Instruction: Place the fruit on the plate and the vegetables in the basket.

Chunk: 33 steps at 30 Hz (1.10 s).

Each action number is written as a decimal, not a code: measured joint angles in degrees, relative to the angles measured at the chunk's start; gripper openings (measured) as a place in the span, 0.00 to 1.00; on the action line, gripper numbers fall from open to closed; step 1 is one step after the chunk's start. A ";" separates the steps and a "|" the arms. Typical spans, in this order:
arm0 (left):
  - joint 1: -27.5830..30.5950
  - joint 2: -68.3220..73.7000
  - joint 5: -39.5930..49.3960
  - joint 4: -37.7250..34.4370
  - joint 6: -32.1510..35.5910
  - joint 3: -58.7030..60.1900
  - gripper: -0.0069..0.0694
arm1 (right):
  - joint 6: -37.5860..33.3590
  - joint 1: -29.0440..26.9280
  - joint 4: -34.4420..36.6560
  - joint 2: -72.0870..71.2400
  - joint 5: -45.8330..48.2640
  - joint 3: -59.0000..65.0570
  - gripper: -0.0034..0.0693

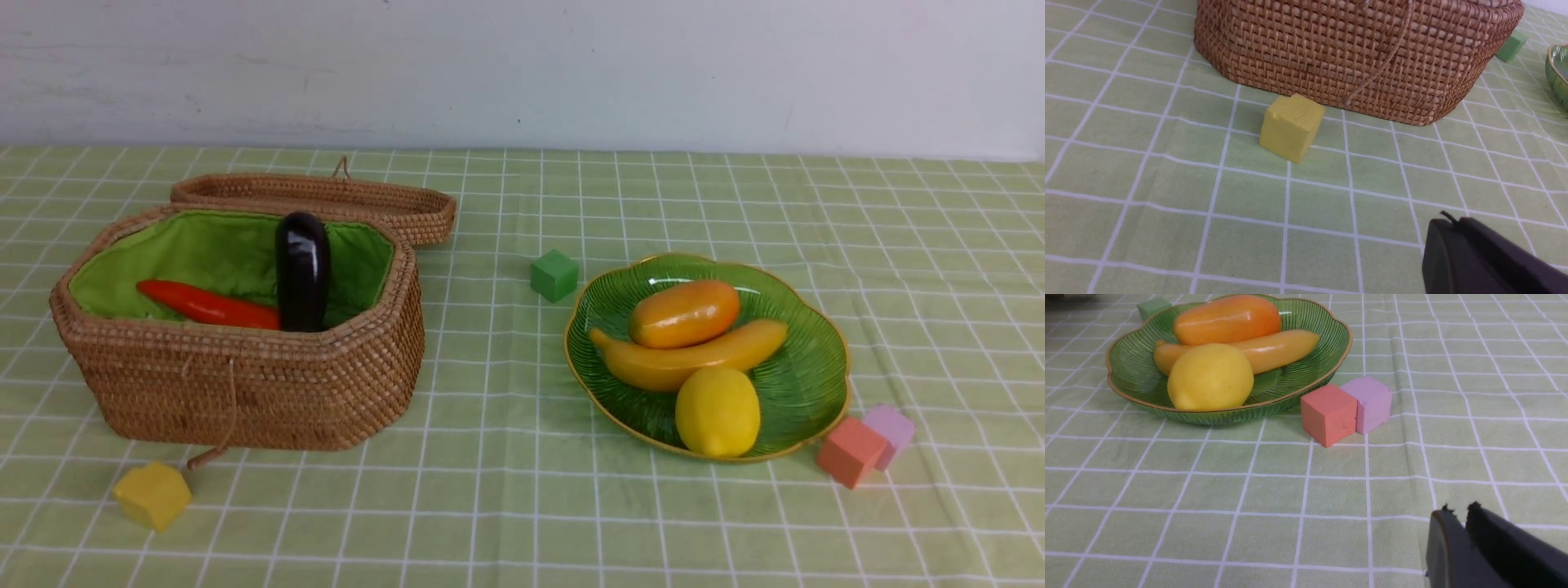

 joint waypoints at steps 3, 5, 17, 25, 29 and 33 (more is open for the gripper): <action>0.11 0.00 0.00 0.00 0.00 0.00 0.07 | 0.00 0.00 0.00 0.00 0.00 0.00 0.15; 0.11 0.00 0.00 0.00 0.00 0.00 0.07 | 0.00 0.00 0.00 0.00 0.00 0.00 0.16; 0.11 0.00 0.00 0.10 0.00 0.00 0.08 | 0.00 0.00 0.00 0.00 0.00 0.00 0.16; 0.11 0.00 0.00 0.10 0.00 0.00 0.09 | 0.00 0.00 0.00 0.00 0.00 0.00 0.17; 0.11 0.00 0.00 0.10 0.00 0.00 0.10 | 0.00 0.00 0.00 0.00 0.00 0.00 0.17; 0.11 0.00 0.00 0.10 0.00 0.00 0.10 | 0.00 0.00 0.00 0.00 0.00 0.00 0.18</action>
